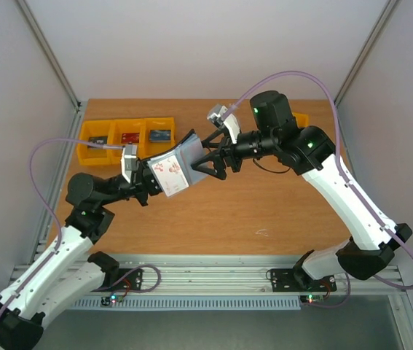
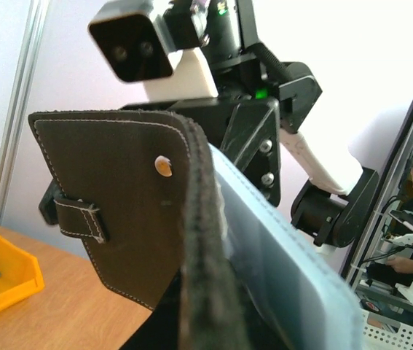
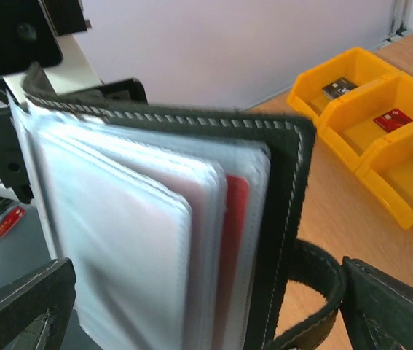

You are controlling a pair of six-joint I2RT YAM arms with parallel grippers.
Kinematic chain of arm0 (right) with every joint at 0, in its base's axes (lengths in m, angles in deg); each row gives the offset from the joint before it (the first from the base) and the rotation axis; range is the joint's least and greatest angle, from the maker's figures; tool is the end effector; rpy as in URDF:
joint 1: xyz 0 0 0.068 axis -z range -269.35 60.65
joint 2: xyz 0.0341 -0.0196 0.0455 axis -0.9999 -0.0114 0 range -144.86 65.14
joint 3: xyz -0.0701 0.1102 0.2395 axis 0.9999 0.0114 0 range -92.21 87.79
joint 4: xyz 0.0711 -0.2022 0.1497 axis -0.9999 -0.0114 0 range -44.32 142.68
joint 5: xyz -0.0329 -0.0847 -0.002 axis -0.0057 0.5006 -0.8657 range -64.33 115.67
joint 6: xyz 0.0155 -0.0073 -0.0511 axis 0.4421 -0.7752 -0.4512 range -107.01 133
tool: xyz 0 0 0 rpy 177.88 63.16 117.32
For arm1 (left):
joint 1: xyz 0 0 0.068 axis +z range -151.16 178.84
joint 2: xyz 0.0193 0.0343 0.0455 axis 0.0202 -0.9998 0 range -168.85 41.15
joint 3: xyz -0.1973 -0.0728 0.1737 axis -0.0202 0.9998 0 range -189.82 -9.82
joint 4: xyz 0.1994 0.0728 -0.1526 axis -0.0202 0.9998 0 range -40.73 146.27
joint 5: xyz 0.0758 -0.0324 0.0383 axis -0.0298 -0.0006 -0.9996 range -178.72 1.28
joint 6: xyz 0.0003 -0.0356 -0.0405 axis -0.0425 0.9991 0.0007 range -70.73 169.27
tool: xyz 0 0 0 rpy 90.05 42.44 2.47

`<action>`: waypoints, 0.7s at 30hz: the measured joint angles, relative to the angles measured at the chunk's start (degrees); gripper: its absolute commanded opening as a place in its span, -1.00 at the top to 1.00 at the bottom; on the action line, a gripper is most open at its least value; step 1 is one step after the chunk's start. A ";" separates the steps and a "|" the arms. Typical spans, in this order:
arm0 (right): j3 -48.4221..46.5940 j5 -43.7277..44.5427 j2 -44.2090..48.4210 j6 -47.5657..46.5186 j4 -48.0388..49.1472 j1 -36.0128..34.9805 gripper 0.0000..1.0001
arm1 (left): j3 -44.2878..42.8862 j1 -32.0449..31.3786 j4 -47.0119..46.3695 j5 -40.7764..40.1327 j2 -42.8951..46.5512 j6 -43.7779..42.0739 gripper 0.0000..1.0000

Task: Take the credit cards out of the card holder

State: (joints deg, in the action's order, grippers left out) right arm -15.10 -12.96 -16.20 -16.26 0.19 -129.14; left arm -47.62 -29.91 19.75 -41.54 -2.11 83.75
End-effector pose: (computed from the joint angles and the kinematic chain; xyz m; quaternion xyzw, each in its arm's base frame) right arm 0.1958 0.1920 0.4679 -0.5997 0.5842 0.3293 0.4367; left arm 0.1338 -0.1033 0.3708 0.3104 0.5149 -0.5885 0.5405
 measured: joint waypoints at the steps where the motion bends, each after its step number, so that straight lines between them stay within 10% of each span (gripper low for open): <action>1: 0.48 -0.22 0.28 -0.02 0.15 0.00 -0.97 | -0.55 0.00 -0.28 0.26 -0.24 0.04 1.00; 21: 10.34 -7.98 6.45 15.67 17.62 0.90 -0.97 | -8.35 -0.11 -1.77 2.51 -2.99 1.84 1.00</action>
State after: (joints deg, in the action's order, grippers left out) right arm -4.77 -20.94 -9.75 -0.59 17.81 -128.24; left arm -55.97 -30.02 17.98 -39.03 -5.11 85.58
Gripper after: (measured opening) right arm 0.985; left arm 0.040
